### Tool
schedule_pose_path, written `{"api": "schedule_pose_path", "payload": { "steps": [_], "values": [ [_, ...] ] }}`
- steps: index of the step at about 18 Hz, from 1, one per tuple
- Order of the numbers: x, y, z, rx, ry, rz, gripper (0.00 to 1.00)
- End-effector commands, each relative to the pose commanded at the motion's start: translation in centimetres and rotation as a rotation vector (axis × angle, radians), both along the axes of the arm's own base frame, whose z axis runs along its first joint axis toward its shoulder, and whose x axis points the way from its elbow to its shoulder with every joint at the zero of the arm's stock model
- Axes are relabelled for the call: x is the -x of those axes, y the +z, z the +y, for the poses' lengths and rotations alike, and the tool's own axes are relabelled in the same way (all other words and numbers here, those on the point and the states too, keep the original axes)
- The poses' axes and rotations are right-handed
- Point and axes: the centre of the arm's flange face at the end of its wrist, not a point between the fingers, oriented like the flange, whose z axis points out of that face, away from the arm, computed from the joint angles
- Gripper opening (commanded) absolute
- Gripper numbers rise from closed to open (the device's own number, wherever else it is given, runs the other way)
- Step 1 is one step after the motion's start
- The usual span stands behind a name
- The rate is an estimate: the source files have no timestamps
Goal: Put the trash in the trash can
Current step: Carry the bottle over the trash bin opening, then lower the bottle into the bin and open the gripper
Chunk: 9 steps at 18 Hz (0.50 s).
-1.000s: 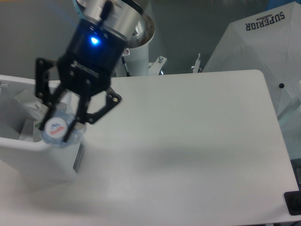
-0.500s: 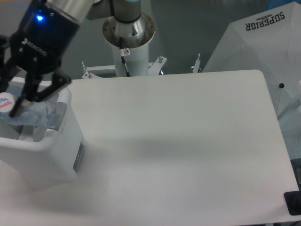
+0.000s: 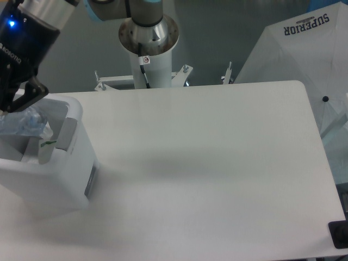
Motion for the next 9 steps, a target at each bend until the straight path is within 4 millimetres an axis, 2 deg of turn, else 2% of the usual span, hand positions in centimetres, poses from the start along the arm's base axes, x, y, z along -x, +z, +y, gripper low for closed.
{"api": "schedule_pose_path", "payload": {
  "steps": [5, 9],
  "values": [
    [-0.2, -3.1, 0.1, 0.030, -0.031, 0.013, 0.23],
    [-0.6, -3.9, 0.1, 0.041, -0.042, 0.011, 0.39]
  ]
}}
